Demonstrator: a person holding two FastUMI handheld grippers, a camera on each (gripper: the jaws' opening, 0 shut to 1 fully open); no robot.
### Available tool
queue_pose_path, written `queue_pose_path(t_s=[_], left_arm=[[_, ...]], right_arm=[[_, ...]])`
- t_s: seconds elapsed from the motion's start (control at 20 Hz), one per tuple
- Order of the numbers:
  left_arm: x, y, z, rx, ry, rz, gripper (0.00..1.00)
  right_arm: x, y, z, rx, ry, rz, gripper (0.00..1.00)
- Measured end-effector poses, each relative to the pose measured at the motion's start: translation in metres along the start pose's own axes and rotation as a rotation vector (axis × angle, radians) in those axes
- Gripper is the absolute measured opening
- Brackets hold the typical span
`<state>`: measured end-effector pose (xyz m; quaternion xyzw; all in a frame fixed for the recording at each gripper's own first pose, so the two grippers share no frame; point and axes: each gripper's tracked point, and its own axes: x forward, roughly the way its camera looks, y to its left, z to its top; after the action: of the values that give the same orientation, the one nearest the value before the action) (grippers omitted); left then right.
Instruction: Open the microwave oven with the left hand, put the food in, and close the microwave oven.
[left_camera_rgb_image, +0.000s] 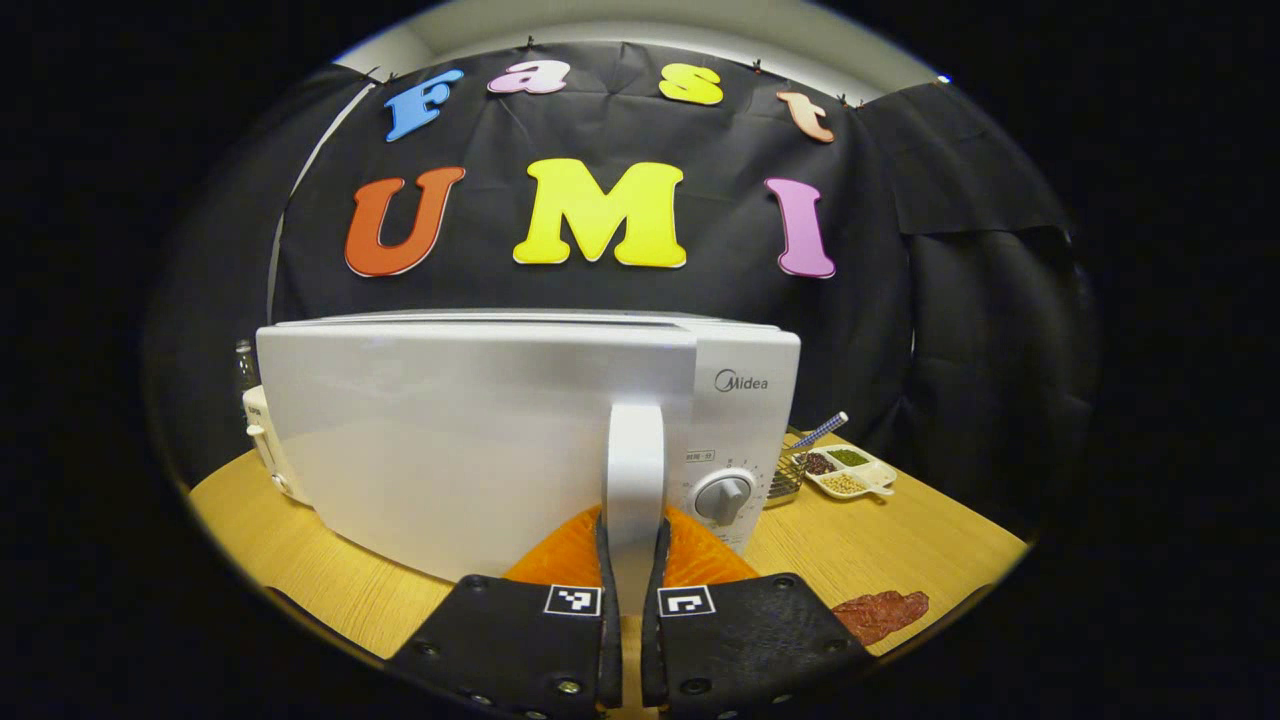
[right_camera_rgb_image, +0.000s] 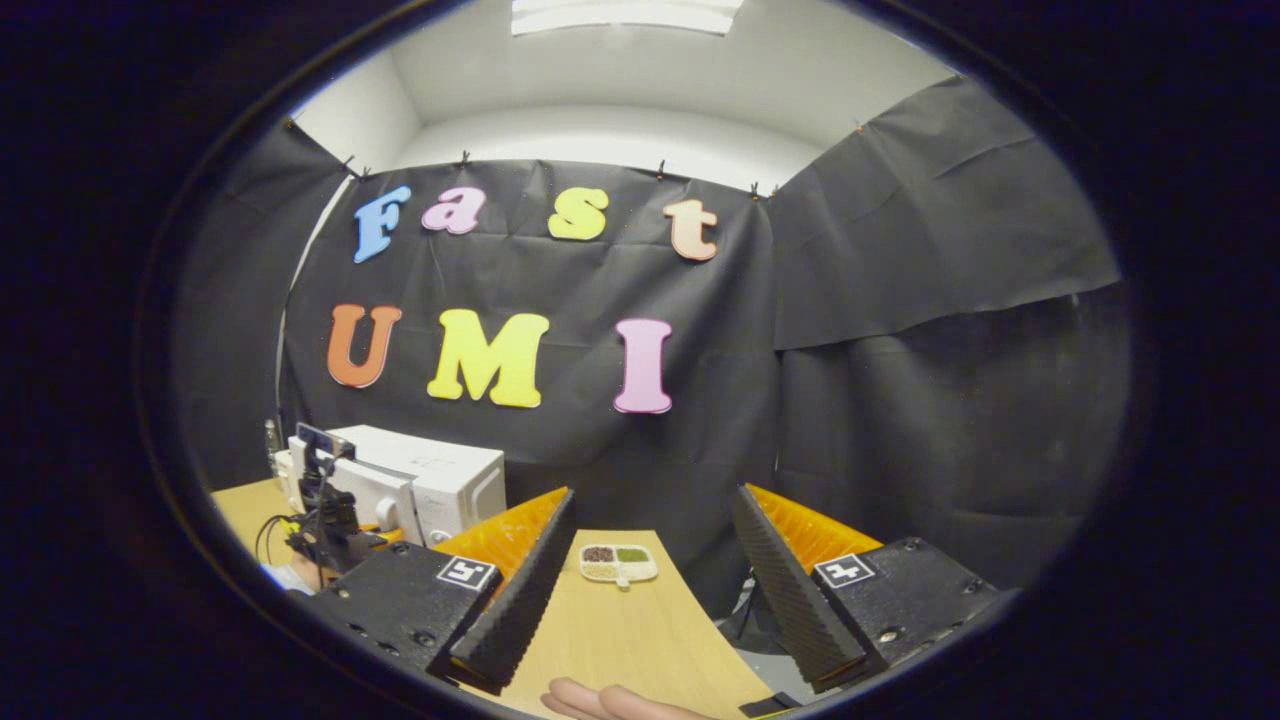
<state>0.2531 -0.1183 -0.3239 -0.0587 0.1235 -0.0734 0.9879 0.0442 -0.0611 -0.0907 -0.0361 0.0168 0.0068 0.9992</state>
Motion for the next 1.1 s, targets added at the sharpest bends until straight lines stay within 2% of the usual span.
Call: queue_pose_path(t_s=[0.05,0.1,0.15,0.35,0.4,0.45,0.5,0.55,0.6,0.65,0.8,0.85,0.9,0.95,1.0,1.1], left_arm=[[-0.011,0.002,-0.001,-0.005,0.0,-0.011,0.06],[-0.021,0.004,-0.003,-0.003,0.008,-0.016,0.06],[-0.031,0.007,-0.005,0.005,0.013,-0.017,0.06],[-0.071,0.02,-0.011,0.006,0.025,-0.02,0.06],[-0.083,0.025,-0.012,0.003,0.022,-0.017,0.06],[-0.095,0.03,-0.014,0.011,0.022,-0.011,0.06],[-0.107,0.038,-0.015,0.022,0.018,-0.004,0.06],[-0.118,0.045,-0.018,0.026,0.018,0.006,0.07],[-0.134,0.055,-0.02,0.026,0.019,0.017,0.08],[-0.147,0.065,-0.02,0.026,0.008,0.026,0.08],[-0.185,0.1,-0.025,0.024,0.005,0.06,0.08],[-0.195,0.112,-0.027,0.018,0.008,0.076,0.08],[-0.205,0.125,-0.028,0.015,0.005,0.09,0.07],[-0.214,0.136,-0.03,0.01,0.009,0.103,0.07],[-0.223,0.148,-0.031,0.007,0.012,0.115,0.07],[-0.239,0.175,-0.032,0.011,0.011,0.151,0.07]], right_arm=[[-0.002,0.003,0.0,0.006,0.0,0.004,0.9],[-0.002,0.006,-0.003,0.013,0.006,0.008,1.0],[-0.004,0.01,-0.005,0.019,0.015,0.015,0.91],[-0.017,0.024,-0.007,0.026,0.024,0.037,0.91],[-0.021,0.027,-0.005,0.025,0.019,0.038,1.0],[-0.026,0.03,-0.005,0.026,0.015,0.039,1.0],[-0.03,0.033,-0.005,0.03,0.017,0.043,1.0],[-0.034,0.035,-0.006,0.033,0.018,0.04,0.9],[-0.038,0.032,-0.003,0.035,0.007,0.021,0.91],[-0.042,0.032,0.001,0.029,-0.008,0.009,1.0],[-0.057,0.048,0.009,0.016,-0.04,0.025,1.0],[-0.061,0.055,0.01,0.022,-0.045,0.043,0.91],[-0.064,0.058,0.011,0.029,-0.047,0.054,1.0],[-0.066,0.062,0.013,0.033,-0.05,0.056,1.0],[-0.067,0.063,0.014,0.036,-0.053,0.056,0.9],[-0.071,0.072,0.015,0.039,-0.059,0.068,0.91]])
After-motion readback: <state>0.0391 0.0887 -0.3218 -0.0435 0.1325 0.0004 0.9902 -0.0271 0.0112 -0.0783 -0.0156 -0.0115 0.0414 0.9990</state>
